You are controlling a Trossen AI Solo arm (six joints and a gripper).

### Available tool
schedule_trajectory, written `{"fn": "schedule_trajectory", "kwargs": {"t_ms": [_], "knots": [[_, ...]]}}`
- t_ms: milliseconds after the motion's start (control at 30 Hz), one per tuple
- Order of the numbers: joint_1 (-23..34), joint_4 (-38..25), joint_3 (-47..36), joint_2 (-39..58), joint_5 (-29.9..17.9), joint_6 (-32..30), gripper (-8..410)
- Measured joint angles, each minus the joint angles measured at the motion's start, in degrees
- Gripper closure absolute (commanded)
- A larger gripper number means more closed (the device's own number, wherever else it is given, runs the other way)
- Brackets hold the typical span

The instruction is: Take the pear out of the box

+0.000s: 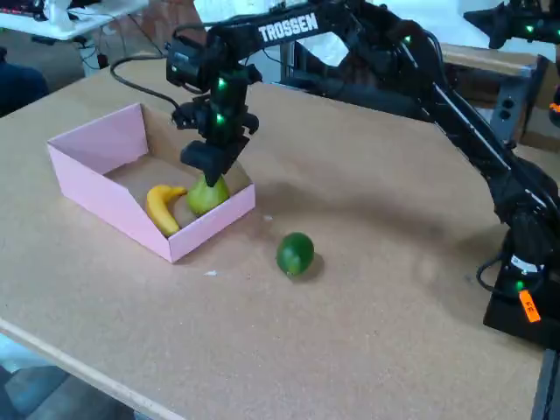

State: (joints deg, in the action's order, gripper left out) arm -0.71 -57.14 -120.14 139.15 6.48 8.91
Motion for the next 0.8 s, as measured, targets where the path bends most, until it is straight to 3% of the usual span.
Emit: {"fn": "schedule_trajectory", "kwargs": {"t_ms": [800], "knots": [[-0.11, 3.91, 0.15, 0.00, 2.47, 0.17, 178]]}}
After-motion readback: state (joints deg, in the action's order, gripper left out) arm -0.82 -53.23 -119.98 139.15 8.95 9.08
